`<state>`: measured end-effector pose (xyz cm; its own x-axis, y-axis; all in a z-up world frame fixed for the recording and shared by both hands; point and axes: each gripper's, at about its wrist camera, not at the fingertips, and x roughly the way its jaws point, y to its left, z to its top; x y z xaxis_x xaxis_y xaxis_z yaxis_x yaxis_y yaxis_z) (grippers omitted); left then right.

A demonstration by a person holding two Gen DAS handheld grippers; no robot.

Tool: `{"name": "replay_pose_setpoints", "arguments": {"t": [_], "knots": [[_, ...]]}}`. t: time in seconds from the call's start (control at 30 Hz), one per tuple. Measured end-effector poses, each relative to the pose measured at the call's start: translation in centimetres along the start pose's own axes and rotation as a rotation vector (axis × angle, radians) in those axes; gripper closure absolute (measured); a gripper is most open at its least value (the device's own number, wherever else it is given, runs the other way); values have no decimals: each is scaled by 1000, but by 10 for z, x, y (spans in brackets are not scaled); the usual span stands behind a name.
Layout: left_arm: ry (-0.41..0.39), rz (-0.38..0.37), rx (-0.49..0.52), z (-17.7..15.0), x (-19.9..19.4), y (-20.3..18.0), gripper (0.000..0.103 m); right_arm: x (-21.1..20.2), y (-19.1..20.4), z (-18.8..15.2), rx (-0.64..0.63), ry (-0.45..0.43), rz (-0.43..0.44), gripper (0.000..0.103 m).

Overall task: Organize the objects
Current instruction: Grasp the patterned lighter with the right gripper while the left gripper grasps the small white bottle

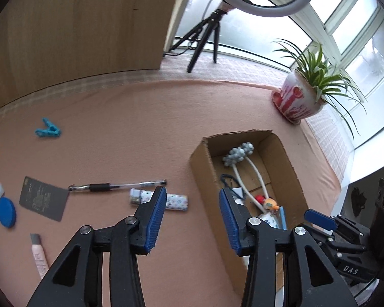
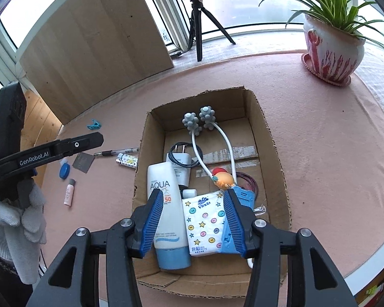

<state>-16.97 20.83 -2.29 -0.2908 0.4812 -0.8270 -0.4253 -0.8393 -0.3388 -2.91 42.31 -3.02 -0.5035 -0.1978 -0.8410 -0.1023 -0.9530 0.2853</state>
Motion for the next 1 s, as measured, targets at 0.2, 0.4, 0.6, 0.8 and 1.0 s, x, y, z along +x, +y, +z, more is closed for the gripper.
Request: {"name": "replay_pose_setpoints", "arguments": {"t": [0.2, 0.4, 0.6, 0.8, 1.0], "knots": [[-16, 97, -76, -28, -27, 65, 52, 6, 28, 8, -65, 7, 40, 58], [-11, 175, -174, -67, -50, 128, 47, 16, 62, 19, -130, 15, 73, 58], [6, 229, -259, -99, -59, 173, 43, 40, 101, 27, -208, 63, 106, 57], [20, 246, -298, -113, -58, 189, 41, 81, 134, 36, -229, 144, 140, 57], [29, 242, -294, -112, -48, 189, 41, 133, 143, 50, -184, 251, 92, 57]]}}
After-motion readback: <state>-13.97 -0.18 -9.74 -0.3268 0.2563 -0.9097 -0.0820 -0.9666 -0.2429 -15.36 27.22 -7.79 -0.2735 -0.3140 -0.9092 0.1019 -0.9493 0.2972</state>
